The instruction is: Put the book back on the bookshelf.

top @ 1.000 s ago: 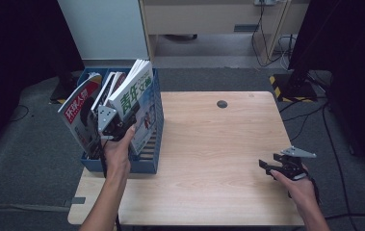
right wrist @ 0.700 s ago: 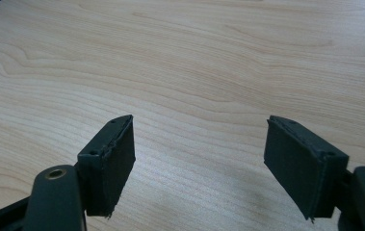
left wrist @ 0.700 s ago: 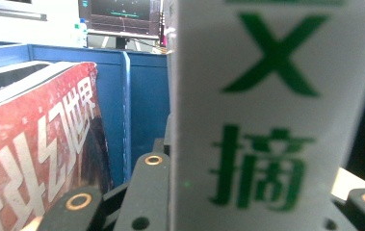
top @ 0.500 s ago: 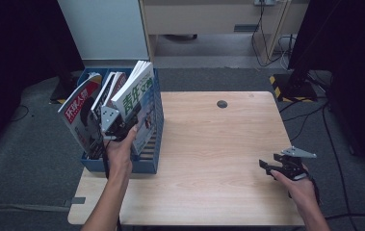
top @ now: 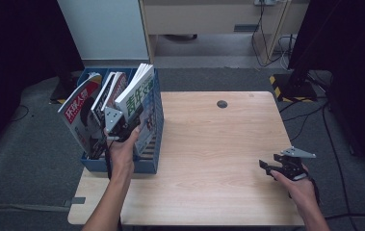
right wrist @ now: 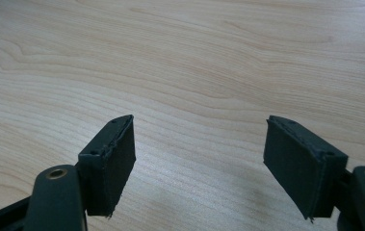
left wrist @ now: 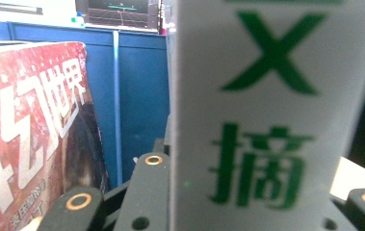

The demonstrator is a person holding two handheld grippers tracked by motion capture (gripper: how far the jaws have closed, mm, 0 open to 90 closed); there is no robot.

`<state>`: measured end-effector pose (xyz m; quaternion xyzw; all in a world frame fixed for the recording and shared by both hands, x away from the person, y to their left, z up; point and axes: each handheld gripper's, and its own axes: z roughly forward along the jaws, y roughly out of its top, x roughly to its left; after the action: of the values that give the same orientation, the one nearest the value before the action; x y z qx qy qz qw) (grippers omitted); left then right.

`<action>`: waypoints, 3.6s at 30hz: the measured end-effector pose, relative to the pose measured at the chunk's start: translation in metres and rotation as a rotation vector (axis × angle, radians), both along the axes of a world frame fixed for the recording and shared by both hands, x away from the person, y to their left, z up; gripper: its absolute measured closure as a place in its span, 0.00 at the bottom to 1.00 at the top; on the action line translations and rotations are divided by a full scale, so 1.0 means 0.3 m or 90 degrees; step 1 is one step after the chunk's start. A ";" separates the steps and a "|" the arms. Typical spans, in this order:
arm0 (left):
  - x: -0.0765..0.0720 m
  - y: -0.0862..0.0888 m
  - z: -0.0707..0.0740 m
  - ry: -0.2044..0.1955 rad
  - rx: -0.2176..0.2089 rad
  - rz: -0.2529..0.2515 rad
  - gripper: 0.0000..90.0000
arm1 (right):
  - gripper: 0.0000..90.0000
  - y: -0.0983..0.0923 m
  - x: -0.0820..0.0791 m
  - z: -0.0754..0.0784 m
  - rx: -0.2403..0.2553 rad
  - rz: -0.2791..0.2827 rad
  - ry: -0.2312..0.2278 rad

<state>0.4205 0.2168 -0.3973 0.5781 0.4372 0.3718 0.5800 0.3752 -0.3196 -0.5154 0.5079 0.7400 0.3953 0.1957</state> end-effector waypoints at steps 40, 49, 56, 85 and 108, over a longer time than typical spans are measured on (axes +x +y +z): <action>0.037 0.011 -0.063 0.024 -0.018 0.009 0.82 | 0.30 0.004 0.001 -0.015 -0.018 0.005 0.012; 0.048 0.022 -0.078 0.011 -0.021 0.004 0.82 | 0.30 0.004 0.003 -0.018 -0.019 0.005 0.014; 0.055 0.029 -0.093 0.006 -0.025 0.008 0.82 | 0.30 0.003 0.003 -0.019 -0.019 0.001 0.015; 0.037 0.024 -0.126 -0.001 -0.021 0.027 0.82 | 0.30 0.006 0.004 -0.024 -0.023 0.002 0.019; 0.037 0.028 -0.151 0.017 -0.023 0.038 0.82 | 0.30 0.009 0.005 -0.024 -0.024 0.002 0.022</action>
<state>0.4316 0.2252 -0.4425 0.5593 0.4685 0.3731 0.5732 0.3766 -0.3168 -0.5227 0.5098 0.7513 0.3729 0.1914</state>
